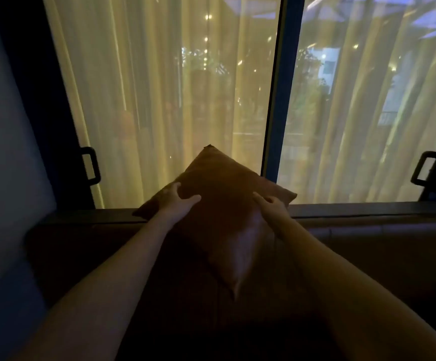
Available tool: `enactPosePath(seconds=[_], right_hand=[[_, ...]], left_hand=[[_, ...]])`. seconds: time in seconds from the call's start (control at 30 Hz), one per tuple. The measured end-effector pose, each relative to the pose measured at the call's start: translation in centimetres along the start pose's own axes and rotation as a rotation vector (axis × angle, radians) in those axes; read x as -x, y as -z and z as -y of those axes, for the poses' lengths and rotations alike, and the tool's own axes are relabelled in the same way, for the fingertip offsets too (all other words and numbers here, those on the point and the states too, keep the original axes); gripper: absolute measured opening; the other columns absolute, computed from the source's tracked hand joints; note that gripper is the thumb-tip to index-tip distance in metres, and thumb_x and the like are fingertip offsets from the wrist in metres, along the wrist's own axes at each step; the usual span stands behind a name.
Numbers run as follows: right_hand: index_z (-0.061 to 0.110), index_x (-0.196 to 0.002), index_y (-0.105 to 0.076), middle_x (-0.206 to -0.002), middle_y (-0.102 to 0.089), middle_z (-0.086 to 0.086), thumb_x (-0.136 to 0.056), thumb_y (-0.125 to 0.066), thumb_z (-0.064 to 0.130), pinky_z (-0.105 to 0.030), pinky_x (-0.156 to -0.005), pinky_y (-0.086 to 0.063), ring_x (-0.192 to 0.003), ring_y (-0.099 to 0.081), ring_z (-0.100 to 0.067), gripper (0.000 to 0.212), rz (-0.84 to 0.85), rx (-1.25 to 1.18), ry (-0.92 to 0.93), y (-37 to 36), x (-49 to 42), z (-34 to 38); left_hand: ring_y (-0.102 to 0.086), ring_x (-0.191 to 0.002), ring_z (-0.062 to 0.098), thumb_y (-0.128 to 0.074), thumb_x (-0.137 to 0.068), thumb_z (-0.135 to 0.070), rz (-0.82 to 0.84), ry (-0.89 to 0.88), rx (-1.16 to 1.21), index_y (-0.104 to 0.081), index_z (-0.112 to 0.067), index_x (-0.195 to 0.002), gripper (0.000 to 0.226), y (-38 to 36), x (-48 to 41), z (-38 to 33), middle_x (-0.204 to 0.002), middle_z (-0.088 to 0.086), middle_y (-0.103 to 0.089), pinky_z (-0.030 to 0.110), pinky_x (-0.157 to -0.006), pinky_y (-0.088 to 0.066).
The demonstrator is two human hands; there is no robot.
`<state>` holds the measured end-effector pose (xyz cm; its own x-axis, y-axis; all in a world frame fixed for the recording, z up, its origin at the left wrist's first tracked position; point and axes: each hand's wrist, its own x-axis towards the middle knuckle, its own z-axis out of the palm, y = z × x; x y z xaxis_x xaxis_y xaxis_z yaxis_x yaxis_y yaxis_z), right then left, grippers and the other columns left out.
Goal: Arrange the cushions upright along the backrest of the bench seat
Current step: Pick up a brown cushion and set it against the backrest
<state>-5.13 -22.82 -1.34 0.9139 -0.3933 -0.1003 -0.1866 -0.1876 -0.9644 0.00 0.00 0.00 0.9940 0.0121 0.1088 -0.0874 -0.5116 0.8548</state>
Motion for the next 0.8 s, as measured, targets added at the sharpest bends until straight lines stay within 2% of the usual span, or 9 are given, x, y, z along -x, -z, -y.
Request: enactPosePath(seconds=[0.1,0.2,0.3,0.43,0.53,0.73,0.8], right_hand=[[0.011,-0.152,-0.021,-0.149,-0.037,-0.020,-0.087,-0.060,0.049,-0.048,-0.107,-0.041,-0.131,-0.045,-0.038,0.084,0.031,-0.039,-0.088,-0.2,-0.7,-1.2],[0.019,-0.151,-0.019,-0.148,-0.038,-0.021,-0.065,-0.072,0.060,-0.057,-0.105,-0.042,-0.128,-0.048,-0.041,0.110,0.023,-0.087,-0.133,-0.9,-3.0,-3.7],[0.023,-0.151,-0.018,-0.151,-0.035,-0.020,-0.047,-0.075,0.068,-0.059,-0.106,-0.040,-0.132,-0.043,-0.042,0.128,0.016,-0.108,-0.171,-1.5,-5.2,-5.5],[0.027,-0.155,0.004,-0.160,-0.014,-0.018,-0.066,-0.076,0.056,-0.064,-0.112,-0.026,-0.144,-0.022,-0.045,0.124,-0.033,-0.147,-0.238,-2.2,-4.8,-5.4],[0.032,-0.152,0.016,-0.162,-0.008,-0.014,-0.064,-0.079,0.055,-0.070,-0.108,-0.026,-0.144,-0.020,-0.047,0.131,-0.087,-0.136,-0.279,-2.7,-5.5,-6.3],[0.032,-0.152,0.019,-0.162,-0.013,-0.012,-0.061,-0.087,0.043,-0.071,-0.107,-0.028,-0.144,-0.022,-0.044,0.139,-0.105,-0.231,-0.282,-2.5,-6.8,-8.1],[0.028,-0.154,0.013,-0.161,-0.018,-0.012,-0.060,-0.088,0.038,-0.064,-0.111,-0.028,-0.145,-0.025,-0.041,0.139,-0.141,-0.275,-0.255,-2.6,-6.9,-8.2]], left_hand=[[-0.018,-0.145,0.036,-0.069,-0.080,-0.047,0.025,0.097,-0.098,-0.022,-0.020,-0.152,0.090,-1.3,-0.6,1.3,-0.159,0.014,-0.017,0.052,-0.111,-0.028],[-0.013,-0.146,0.040,-0.070,-0.077,-0.051,0.074,0.205,-0.078,-0.012,-0.024,-0.154,0.101,-2.6,-1.4,2.9,-0.161,0.014,-0.004,0.056,-0.113,-0.026],[-0.007,-0.147,0.040,-0.074,-0.074,-0.048,0.051,0.279,0.001,-0.002,-0.025,-0.155,0.110,-3.5,-2.5,3.8,-0.162,0.013,0.007,0.056,-0.113,-0.025],[-0.007,-0.147,0.042,-0.084,-0.061,-0.044,-0.054,0.406,0.182,0.014,-0.035,-0.151,0.133,-4.3,-4.1,4.9,-0.162,0.011,0.006,0.063,-0.108,-0.030],[-0.015,-0.145,0.043,-0.088,-0.059,-0.034,-0.041,0.460,0.383,0.023,-0.043,-0.146,0.142,-4.2,-4.8,6.0,-0.161,0.012,-0.006,0.068,-0.101,-0.035],[-0.018,-0.143,0.044,-0.092,-0.051,-0.022,-0.029,0.513,0.542,0.023,-0.049,-0.144,0.150,-3.9,-5.6,7.3,-0.160,0.011,-0.011,0.073,-0.092,-0.038],[-0.018,-0.143,0.043,-0.091,-0.053,-0.019,-0.050,0.496,0.561,0.018,-0.048,-0.145,0.146,-4.0,-5.3,7.3,-0.159,0.010,-0.013,0.073,-0.093,-0.038]])
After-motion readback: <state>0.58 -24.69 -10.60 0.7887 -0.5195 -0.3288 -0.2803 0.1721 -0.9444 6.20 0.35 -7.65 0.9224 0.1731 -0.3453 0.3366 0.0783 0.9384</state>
